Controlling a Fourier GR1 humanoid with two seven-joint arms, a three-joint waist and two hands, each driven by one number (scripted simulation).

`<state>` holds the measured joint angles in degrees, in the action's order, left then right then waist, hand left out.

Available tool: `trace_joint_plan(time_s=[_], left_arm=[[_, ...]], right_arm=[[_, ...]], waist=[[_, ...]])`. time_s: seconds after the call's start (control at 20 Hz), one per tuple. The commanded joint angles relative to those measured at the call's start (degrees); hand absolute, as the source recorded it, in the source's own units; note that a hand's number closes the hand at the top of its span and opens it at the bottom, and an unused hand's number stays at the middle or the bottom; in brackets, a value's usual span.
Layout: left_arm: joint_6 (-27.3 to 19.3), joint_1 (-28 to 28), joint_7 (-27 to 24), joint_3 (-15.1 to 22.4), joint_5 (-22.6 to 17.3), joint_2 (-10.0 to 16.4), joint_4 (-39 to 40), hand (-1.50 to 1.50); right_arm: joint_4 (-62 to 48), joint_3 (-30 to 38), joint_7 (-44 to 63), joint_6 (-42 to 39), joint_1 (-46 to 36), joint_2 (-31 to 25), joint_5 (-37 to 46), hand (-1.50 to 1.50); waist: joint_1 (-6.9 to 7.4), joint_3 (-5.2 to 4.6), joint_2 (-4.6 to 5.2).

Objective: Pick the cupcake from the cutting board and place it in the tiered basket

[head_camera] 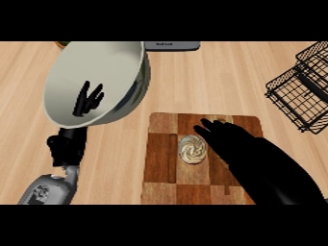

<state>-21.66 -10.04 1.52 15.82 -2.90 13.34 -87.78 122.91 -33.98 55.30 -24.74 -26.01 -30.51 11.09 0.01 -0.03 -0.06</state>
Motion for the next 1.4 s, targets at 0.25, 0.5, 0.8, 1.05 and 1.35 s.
trace_joint_plan(time_s=[0.25, 0.5, 0.8, 1.05, 1.35], left_arm=[[-0.91, -0.30, 2.19, 1.23, 3.61, -3.61, -0.17, 0.00], [3.02, 0.10, 2.64, -3.15, 1.54, -1.30, -2.62, 0.00], [3.69, -0.85, 0.06, -4.75, 3.07, -3.15, 1.32, 0.00], [4.79, 4.35, -1.84, -4.49, 4.44, -3.51, -0.37, 0.00], [2.81, 3.79, -0.07, -2.82, 8.37, -7.56, -2.16, 0.00]], right_arm=[[-2.65, -5.03, -2.38, -5.27, -0.11, 2.65, 9.77, -1.50], [-6.92, -2.03, -10.52, -6.17, 1.35, 2.21, 16.56, -1.50], [-6.96, 0.33, -4.75, -8.42, 3.15, 7.18, 20.26, -1.50], [-10.67, 3.70, -14.08, -7.77, 8.57, 6.30, 22.33, -1.50], [-12.86, 6.32, -19.59, -9.93, 9.99, 8.49, 25.07, -1.50]], waist=[[0.09, 0.04, 0.00], [0.15, 0.05, 0.05], [-0.10, 0.02, 0.02], [0.08, 0.04, 0.03], [-0.03, 0.04, 0.02]])
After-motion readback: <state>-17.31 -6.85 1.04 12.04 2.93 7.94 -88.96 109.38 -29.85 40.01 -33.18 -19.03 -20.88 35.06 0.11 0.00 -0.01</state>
